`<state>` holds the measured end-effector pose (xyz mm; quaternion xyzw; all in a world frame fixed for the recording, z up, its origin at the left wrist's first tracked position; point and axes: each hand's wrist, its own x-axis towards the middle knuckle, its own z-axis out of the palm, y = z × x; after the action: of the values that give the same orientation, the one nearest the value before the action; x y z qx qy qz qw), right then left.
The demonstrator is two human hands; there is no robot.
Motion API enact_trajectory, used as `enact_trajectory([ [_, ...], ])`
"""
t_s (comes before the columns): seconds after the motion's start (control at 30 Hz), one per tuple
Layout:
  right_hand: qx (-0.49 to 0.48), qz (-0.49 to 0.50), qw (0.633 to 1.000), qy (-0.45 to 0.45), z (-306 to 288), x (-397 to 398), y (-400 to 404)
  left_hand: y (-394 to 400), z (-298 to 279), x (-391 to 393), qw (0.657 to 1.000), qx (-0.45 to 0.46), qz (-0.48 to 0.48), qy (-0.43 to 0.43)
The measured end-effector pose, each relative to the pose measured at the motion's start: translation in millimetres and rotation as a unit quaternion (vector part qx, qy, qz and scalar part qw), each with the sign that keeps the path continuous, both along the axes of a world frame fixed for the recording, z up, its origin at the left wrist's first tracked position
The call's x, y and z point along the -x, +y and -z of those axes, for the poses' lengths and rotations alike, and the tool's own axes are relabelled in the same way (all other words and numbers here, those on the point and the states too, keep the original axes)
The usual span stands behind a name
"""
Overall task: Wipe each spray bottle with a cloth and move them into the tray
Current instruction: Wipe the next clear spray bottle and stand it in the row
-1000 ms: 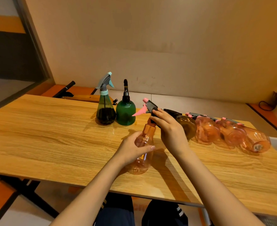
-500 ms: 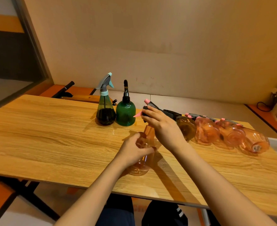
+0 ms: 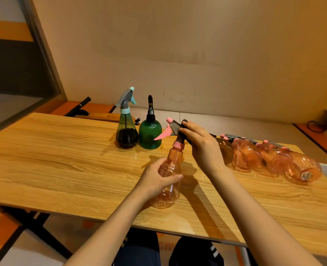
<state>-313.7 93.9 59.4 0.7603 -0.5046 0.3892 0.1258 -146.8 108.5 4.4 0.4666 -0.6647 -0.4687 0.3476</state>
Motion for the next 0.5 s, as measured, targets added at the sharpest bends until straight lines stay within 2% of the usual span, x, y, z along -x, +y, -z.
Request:
enact_trajectory([
  [0.2,0.013,0.022,0.998,-0.065,13,13,16,-5,2,1,1.0,-0.006,0.015,-0.005],
  [0.33,0.024,0.018,0.998,-0.048,4,10,11,-5,2,2,1.0,-0.002,0.012,-0.018],
  [0.5,-0.004,0.025,0.998,-0.057,31,9,18,-4,1,-1,1.0,-0.014,-0.003,-0.001],
])
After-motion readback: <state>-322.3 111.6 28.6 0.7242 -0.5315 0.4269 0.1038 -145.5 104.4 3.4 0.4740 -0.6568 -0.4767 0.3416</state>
